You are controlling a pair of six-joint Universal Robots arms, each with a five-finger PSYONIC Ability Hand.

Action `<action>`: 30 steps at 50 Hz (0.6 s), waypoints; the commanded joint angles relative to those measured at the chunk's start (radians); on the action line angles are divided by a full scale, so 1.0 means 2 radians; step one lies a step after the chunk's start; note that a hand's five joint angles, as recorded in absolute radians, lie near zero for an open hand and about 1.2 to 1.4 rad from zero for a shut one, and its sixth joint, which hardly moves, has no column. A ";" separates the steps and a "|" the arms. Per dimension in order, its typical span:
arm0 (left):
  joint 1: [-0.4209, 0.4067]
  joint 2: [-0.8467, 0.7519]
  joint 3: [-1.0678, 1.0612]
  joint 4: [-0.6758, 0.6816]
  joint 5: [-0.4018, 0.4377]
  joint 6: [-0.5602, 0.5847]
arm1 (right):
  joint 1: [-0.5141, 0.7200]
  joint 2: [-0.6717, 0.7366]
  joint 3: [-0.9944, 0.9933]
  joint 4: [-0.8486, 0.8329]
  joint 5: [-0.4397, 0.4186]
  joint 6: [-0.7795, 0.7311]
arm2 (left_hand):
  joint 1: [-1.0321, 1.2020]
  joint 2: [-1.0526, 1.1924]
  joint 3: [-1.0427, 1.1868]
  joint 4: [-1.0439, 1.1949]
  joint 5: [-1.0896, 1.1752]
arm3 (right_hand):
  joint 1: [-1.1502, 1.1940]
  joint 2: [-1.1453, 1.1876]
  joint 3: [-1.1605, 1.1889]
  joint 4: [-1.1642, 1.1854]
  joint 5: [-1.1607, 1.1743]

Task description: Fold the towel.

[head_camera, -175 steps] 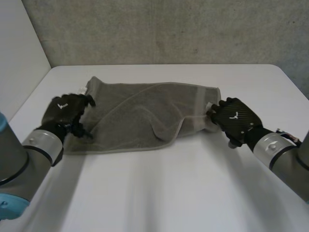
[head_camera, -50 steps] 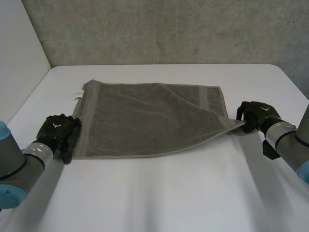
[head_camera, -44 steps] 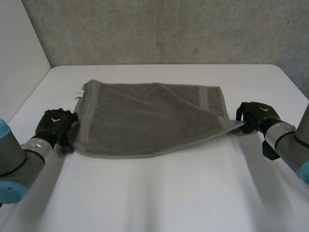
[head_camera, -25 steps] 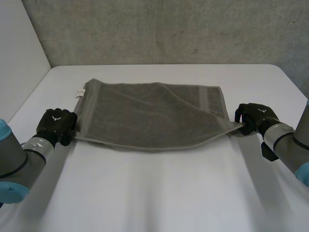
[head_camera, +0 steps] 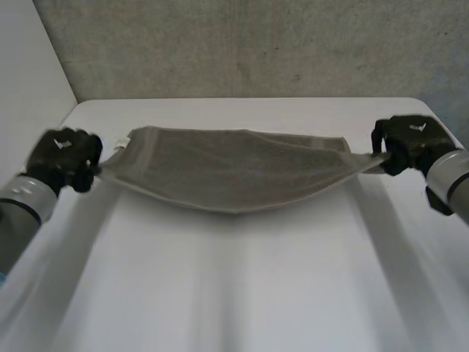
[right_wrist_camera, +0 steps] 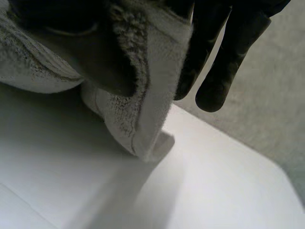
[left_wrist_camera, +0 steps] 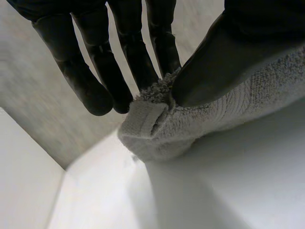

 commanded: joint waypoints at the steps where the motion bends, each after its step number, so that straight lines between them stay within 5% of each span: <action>1: 0.016 0.110 -0.008 -0.033 0.004 -0.044 | -0.004 -0.078 -0.026 0.139 -0.022 -0.095 | -0.002 -0.038 -0.067 -0.056 -0.122 | 0.032 0.035 0.034 0.031 0.027; 5: 0.021 0.134 -0.018 -0.065 0.010 -0.042 | -0.008 -0.090 -0.038 0.192 -0.025 -0.147 | -0.002 -0.038 -0.067 -0.056 -0.122 | 0.032 0.035 0.034 0.031 0.027; 12: 0.052 0.176 -0.071 -0.126 0.091 -0.040 | -0.032 -0.103 -0.030 0.301 -0.037 -0.311 | -0.002 -0.038 -0.067 -0.056 -0.122 | 0.032 0.035 0.034 0.031 0.027; 19: 0.075 0.171 -0.085 -0.118 0.121 -0.022 | -0.047 -0.094 -0.034 0.315 -0.059 -0.349 | -0.002 -0.038 -0.067 -0.056 -0.122 | 0.032 0.035 0.034 0.031 0.027; 24: 0.071 0.095 -0.053 -0.084 0.112 -0.009 | -0.046 -0.028 -0.048 0.281 -0.068 -0.341 | -0.002 -0.038 -0.067 -0.056 -0.122 | 0.032 0.035 0.034 0.031 0.027; 30: 0.019 -0.056 0.056 -0.073 0.063 -0.009 | -0.025 0.076 -0.115 0.248 -0.045 -0.316 | -0.002 -0.038 -0.067 -0.056 -0.122 | 0.032 0.035 0.034 0.031 0.027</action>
